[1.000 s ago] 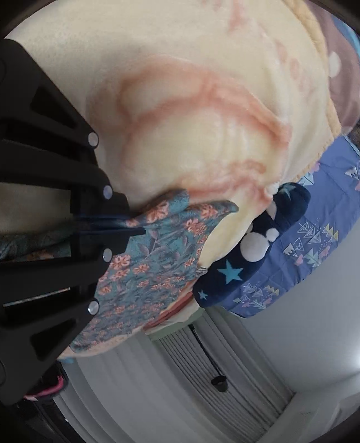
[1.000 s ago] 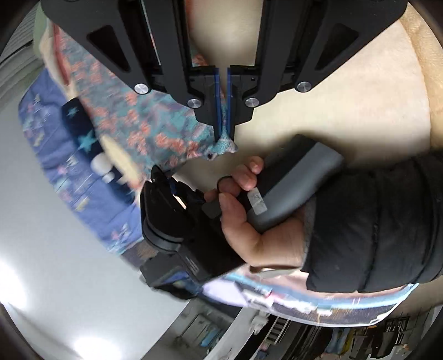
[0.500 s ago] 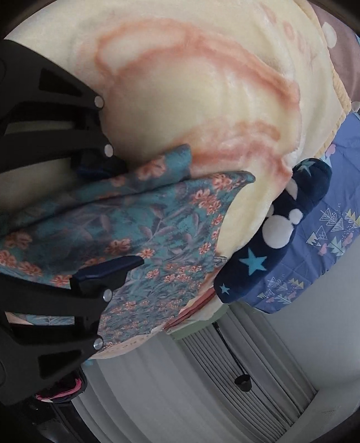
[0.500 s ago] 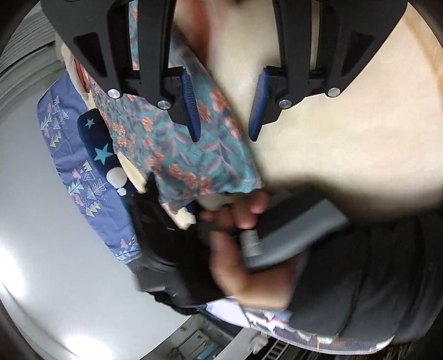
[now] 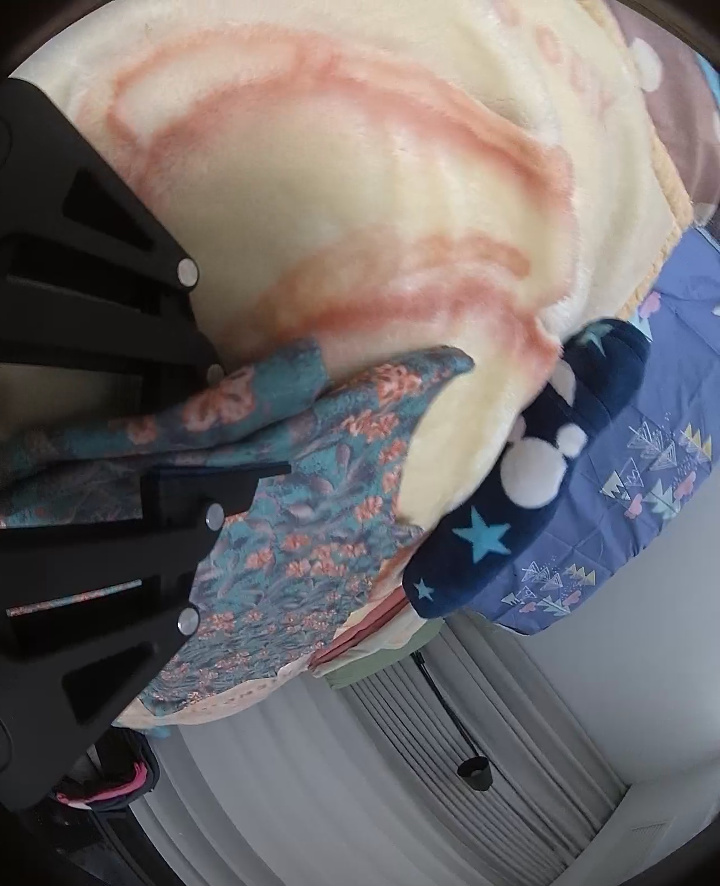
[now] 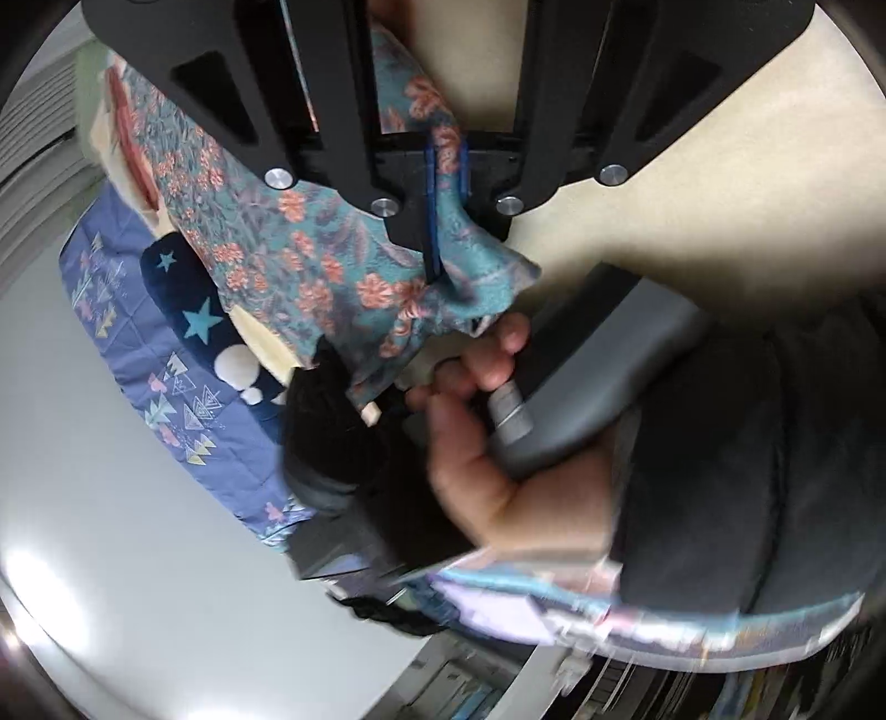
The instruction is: Fold small clothes
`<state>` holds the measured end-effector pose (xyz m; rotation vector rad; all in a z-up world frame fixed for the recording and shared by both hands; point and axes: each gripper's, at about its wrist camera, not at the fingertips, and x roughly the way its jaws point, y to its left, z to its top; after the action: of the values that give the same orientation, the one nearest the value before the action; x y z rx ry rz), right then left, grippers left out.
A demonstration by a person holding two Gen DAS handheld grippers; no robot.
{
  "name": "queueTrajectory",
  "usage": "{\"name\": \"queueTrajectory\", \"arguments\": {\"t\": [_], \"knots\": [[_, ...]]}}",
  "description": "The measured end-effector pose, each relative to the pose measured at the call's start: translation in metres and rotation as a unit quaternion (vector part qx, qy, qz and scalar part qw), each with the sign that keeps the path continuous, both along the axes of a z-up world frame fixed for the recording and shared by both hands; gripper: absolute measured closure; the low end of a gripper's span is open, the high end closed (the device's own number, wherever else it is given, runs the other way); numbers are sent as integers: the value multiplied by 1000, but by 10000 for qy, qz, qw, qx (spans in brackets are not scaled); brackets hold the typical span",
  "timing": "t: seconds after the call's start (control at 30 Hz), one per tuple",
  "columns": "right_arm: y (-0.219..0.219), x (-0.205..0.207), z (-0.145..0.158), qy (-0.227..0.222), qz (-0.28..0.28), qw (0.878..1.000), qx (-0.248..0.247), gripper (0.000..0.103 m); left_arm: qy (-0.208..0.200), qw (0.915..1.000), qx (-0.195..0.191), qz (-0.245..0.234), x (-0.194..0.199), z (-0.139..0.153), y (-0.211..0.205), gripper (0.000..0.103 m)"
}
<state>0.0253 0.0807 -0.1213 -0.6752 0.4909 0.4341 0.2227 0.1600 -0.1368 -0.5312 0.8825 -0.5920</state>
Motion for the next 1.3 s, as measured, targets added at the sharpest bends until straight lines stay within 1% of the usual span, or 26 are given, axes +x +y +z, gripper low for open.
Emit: {"name": "queueTrajectory", "arguments": {"t": [0.07, 0.13, 0.23, 0.37, 0.47, 0.63, 0.73, 0.87, 0.97, 1.07, 1.2, 1.3], "knots": [[-11, -1, 13, 42, -96, 9995, 309, 98, -92, 9999, -15, -38, -1, 14, -4, 94], [-26, -3, 29, 27, -240, 9978, 625, 99, -232, 9996, 63, -119, -2, 34, -12, 94], [-42, -10, 46, -118, -408, 9949, 915, 99, -442, 9982, 306, -254, -5, 61, -32, 94], [-70, -14, 65, -266, -642, 9895, 1265, 99, -636, 9960, 459, -428, -9, 91, -65, 94], [-97, -16, 77, -308, -843, 9833, 1583, 99, -751, 9939, 606, -532, -14, 107, -93, 94], [-150, -20, 90, -252, -1198, 9675, 2212, 99, -917, 9896, 841, -725, -19, 128, -144, 94], [-179, -23, 90, -259, -1399, 9588, 2459, 99, -994, 9865, 995, -836, -22, 134, -176, 94], [-219, -24, 85, -109, -1676, 9454, 2792, 99, -1016, 9827, 1275, -877, -23, 136, -218, 94], [-253, -22, 78, 30, -1873, 9330, 3073, 99, -1007, 9791, 1505, -922, -23, 134, -253, 94], [-282, -20, 71, 170, -2025, 9207, 3331, 99, -948, 9751, 1745, -991, -20, 129, -287, 94], [-322, -20, 59, 380, -2245, 9016, 3679, 99, -896, 9703, 1945, -1126, -18, 120, -326, 94], [-343, -21, 52, 471, -2369, 8909, 3846, 99, -873, 9650, 2121, -1275, -18, 109, -352, 94]]}}
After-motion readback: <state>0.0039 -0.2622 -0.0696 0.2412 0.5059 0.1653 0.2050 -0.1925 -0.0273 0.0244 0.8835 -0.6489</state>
